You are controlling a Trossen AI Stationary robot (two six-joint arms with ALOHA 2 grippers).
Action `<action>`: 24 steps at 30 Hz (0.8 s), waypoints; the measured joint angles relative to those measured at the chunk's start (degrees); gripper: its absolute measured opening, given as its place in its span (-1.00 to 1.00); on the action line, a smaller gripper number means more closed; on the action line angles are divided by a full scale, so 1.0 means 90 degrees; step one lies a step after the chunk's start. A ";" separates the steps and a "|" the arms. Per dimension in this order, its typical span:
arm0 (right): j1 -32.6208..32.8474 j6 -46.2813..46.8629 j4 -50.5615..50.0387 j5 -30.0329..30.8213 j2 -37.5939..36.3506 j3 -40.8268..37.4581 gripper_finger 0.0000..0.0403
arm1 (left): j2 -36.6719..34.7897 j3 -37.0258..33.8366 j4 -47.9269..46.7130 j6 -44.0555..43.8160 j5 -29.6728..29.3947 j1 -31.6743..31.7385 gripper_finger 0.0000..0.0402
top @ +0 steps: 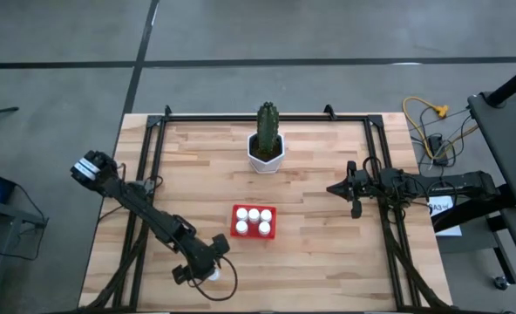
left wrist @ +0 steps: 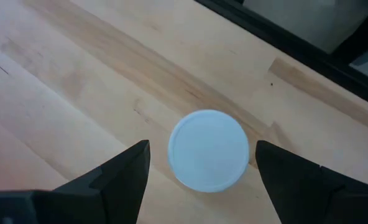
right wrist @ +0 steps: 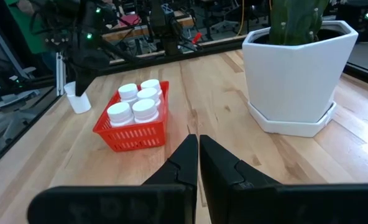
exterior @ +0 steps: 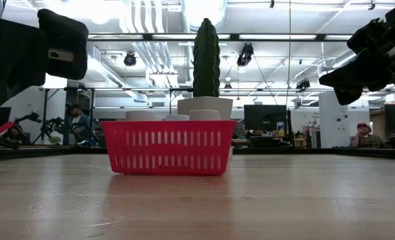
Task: Pick and place pill bottles into a basket
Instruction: Put the medicine bottle into the red bin
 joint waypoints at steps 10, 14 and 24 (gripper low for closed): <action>0.0001 -0.0002 0.0000 0.0000 0.0000 -0.0001 -0.96 | -0.0008 0.0005 0.0204 0.0000 0.0002 0.0000 0.37; 0.0002 -0.0007 0.0000 0.0000 0.0000 -0.0001 -0.96 | -0.0008 0.0005 0.0203 0.0002 0.0002 0.0000 0.37; 0.0002 -0.0011 0.0002 0.0000 0.0000 0.0000 -0.96 | -0.0008 -0.0015 0.0453 0.0098 0.0000 0.0000 0.19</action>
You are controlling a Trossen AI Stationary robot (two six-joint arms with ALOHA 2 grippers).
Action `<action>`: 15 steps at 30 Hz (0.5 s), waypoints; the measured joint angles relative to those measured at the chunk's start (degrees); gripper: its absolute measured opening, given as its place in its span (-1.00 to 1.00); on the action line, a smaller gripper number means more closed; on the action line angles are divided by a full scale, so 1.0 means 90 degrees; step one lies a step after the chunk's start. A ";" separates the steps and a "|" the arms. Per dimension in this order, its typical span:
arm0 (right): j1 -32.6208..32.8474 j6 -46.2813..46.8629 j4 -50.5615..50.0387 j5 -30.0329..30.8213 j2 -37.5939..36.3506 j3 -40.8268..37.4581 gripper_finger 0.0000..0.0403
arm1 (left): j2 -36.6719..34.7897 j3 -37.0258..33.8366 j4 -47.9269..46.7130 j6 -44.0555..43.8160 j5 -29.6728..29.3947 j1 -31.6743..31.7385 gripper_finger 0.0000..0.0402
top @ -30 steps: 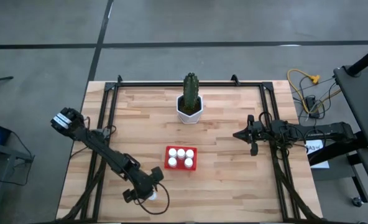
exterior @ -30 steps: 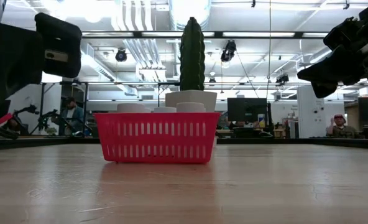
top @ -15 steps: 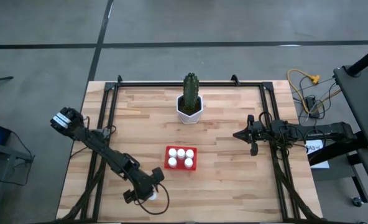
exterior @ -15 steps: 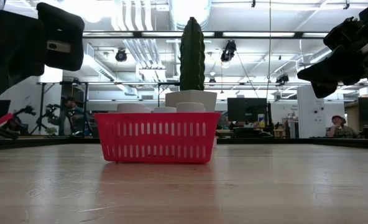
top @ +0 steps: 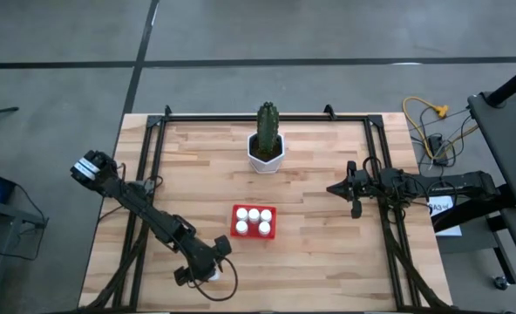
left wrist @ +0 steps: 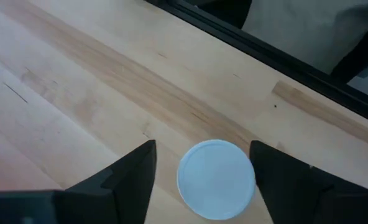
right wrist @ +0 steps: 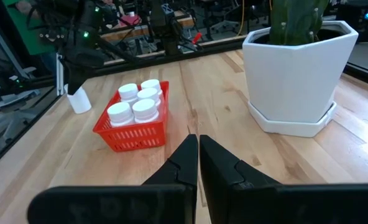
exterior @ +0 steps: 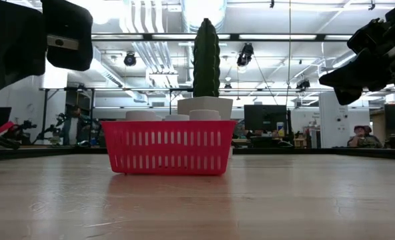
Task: Pick and place pill bottles into a basket
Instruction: Put the medicine bottle into the red bin
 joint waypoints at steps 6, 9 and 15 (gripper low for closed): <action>0.0001 -0.0001 -0.0002 0.0000 0.0000 -0.0001 -0.96 | 0.0000 -0.0022 0.0031 0.0067 0.0002 0.0000 -0.08; 0.0000 -0.0001 -0.0002 0.0000 0.0000 -0.0001 -0.96 | 0.0000 -0.0057 0.0028 0.0067 0.0003 0.0000 -0.18; 0.0000 -0.0001 -0.0001 0.0001 0.0000 -0.0001 -0.96 | -0.0011 -0.0131 0.0092 0.0060 0.0024 0.0002 -0.18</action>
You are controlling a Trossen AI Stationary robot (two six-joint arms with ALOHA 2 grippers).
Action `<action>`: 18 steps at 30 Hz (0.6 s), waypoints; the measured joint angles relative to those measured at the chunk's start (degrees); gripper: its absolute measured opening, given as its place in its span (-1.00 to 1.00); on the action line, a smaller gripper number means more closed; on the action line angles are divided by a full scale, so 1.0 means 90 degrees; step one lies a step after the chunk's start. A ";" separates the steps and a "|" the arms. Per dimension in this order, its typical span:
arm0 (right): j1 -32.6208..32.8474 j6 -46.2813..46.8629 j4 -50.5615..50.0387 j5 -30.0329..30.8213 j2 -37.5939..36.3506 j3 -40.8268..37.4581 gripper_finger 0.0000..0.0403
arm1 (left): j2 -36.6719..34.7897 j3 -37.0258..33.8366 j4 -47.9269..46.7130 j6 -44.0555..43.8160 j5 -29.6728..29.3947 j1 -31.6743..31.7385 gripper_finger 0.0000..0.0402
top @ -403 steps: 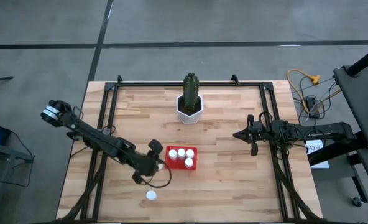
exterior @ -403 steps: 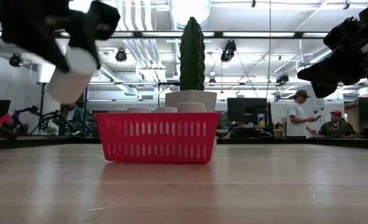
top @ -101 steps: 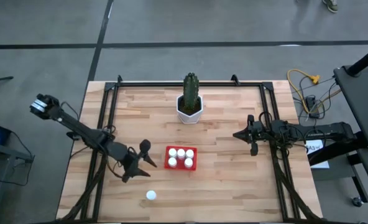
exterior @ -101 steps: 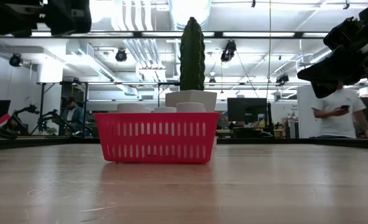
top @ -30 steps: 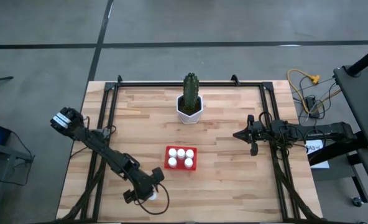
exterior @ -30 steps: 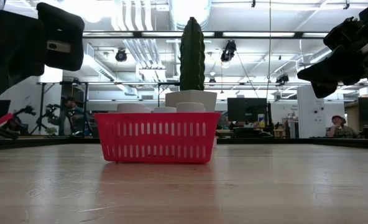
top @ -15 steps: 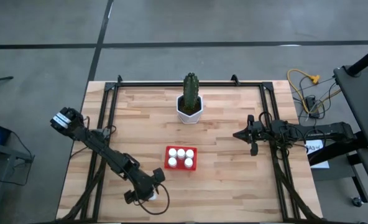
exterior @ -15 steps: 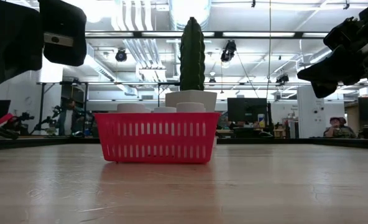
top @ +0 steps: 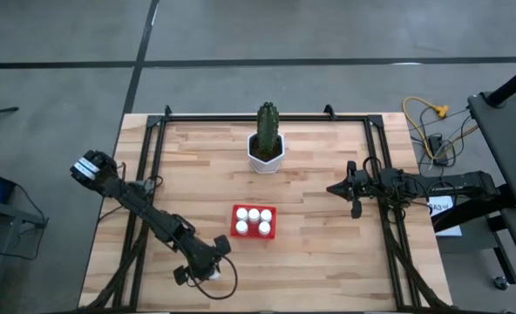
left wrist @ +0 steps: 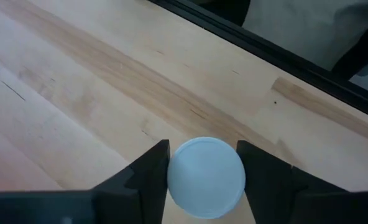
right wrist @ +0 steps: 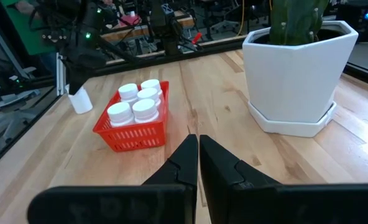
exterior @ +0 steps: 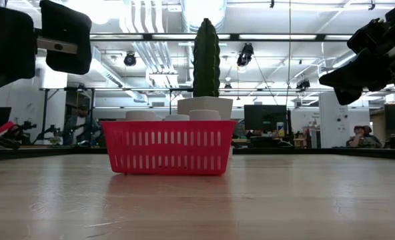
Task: Pick and place pill bottles into a basket
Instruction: Put the medicine bottle into the red bin
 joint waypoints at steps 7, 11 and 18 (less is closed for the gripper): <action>0.0001 0.0006 0.0000 -0.0001 0.0000 0.0000 -0.96 | 0.0004 -0.0057 -0.0086 -0.0002 -0.0024 0.0000 -0.11; 0.0001 0.0004 0.0001 0.0000 0.0000 0.0001 -0.96 | 0.0001 -0.0095 -0.0046 0.0002 -0.0022 0.0007 -0.10; 0.0000 0.0012 0.0001 -0.0001 0.0000 0.0000 -0.96 | 0.0004 -0.0095 -0.0044 0.0000 -0.0022 0.0007 -0.11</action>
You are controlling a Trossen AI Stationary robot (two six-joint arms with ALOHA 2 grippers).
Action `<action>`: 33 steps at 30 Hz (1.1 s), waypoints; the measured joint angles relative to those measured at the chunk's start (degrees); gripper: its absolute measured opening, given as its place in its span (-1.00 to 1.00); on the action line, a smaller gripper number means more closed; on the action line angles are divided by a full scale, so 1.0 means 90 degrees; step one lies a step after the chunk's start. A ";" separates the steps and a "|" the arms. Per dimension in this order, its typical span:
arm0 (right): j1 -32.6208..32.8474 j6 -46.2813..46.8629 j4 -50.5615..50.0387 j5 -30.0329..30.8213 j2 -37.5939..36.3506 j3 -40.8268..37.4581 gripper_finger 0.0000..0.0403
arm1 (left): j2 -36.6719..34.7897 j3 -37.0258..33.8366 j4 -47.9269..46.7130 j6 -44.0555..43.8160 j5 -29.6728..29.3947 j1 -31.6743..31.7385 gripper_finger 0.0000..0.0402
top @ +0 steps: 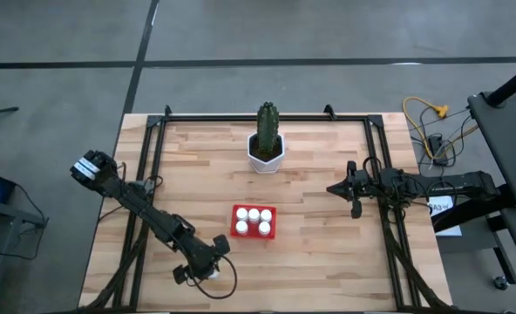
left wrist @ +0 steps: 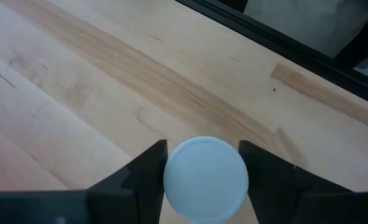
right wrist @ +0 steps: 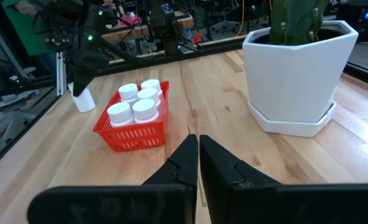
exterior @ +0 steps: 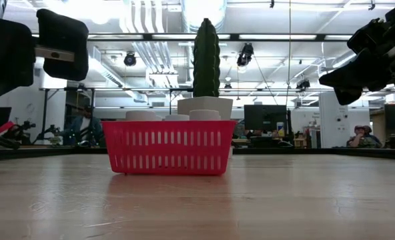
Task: Pick and place pill bottles into a basket
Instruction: Put the medicine bottle into the red bin
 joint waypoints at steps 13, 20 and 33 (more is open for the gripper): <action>0.0001 -0.0001 -0.0001 0.0001 0.0000 0.0000 -0.96 | 0.0015 0.0032 0.0228 0.0033 -0.0117 0.0048 -0.29; 0.0001 -0.0006 -0.0001 0.0002 0.0000 0.0000 -0.96 | 0.0015 0.0138 0.0462 0.0295 -0.0557 0.0259 -0.29; 0.0001 0.0000 0.0001 0.0002 0.0000 0.0000 -0.96 | 0.0005 0.0582 0.0725 0.0942 -0.1359 0.0789 -0.29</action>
